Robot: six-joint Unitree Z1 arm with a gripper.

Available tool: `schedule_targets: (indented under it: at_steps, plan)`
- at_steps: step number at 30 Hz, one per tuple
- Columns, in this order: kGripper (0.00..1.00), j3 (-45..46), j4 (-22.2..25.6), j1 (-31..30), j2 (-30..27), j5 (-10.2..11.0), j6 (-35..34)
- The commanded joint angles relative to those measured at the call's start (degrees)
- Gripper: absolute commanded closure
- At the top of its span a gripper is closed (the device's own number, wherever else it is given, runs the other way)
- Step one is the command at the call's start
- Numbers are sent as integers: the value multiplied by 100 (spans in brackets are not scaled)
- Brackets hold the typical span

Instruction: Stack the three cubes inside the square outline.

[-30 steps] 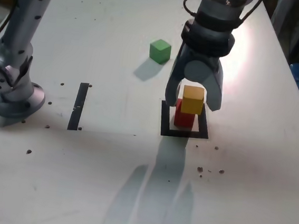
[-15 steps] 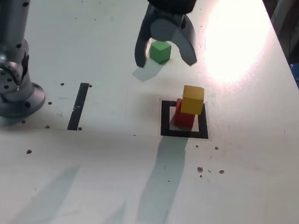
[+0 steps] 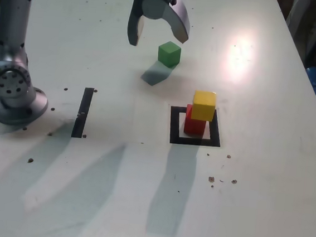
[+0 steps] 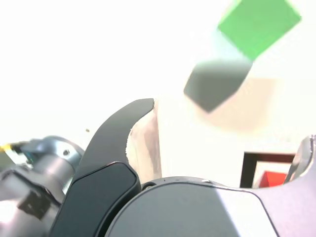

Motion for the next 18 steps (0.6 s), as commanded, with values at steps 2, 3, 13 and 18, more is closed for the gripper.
schedule_targets:
  at_steps: [2, 3, 13, 18]
  plan:
    - [0, -45, -210, 133, 108, 165, 408]
    - [0, -51, -287, 169, 120, 229, 529]
    - [0, -128, -399, 340, 185, 1060, 1463]
    - [0, -224, -443, 430, 236, 1027, 2581]
